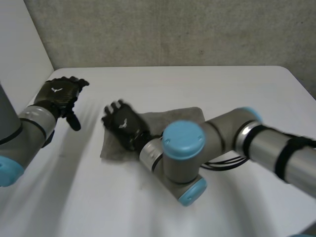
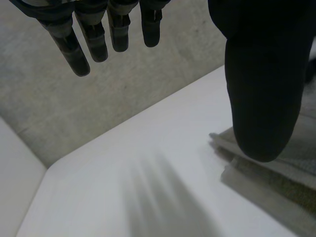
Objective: Fold the towel.
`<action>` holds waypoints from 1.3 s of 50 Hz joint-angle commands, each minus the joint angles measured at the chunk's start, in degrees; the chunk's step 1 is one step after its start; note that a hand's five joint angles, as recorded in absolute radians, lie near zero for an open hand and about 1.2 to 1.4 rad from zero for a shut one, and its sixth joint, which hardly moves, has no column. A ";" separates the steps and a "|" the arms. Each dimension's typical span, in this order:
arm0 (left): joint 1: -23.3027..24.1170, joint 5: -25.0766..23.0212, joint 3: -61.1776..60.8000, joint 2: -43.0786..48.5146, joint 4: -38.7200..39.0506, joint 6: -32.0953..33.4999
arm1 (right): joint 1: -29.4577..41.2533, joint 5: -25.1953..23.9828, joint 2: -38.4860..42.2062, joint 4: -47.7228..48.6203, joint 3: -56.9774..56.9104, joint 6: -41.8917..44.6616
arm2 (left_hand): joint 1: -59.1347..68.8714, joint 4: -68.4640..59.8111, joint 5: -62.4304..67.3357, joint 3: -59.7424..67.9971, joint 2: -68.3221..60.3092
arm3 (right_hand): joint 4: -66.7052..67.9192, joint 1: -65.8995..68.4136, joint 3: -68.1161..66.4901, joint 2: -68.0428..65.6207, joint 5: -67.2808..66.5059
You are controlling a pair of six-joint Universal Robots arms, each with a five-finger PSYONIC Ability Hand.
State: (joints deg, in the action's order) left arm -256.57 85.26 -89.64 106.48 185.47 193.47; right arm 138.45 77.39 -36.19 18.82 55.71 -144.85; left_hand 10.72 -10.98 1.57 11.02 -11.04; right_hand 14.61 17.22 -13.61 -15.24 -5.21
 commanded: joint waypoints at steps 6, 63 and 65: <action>8.99 0.17 5.88 5.76 0.42 -5.30 | -10.40 10.41 -20.24 -4.14 19.70 -15.81 | 2.02 -1.76 1.17 1.72 -1.70 | -4.61 -7.22 3.61 5.24 5.21; 12.41 1.31 2.36 2.86 0.42 -6.35 | -9.35 -7.83 -19.73 2.28 27.71 5.89 | 1.52 -1.25 0.66 1.21 -1.19 | 65.39 62.78 -66.39 -64.76 -64.79; 12.41 1.75 2.36 2.86 0.42 -6.36 | -8.65 -11.18 -17.88 2.02 27.53 6.42 | 1.52 -1.25 0.66 1.21 -1.19 | 65.39 62.78 -66.39 -64.76 -64.79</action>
State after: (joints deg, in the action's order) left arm -244.11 86.25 -87.48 109.91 185.89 187.20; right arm 124.97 79.30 -61.09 21.38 85.19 -138.94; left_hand 10.72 -10.98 1.57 11.02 -11.06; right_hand 77.81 63.95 -73.29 -73.44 -55.48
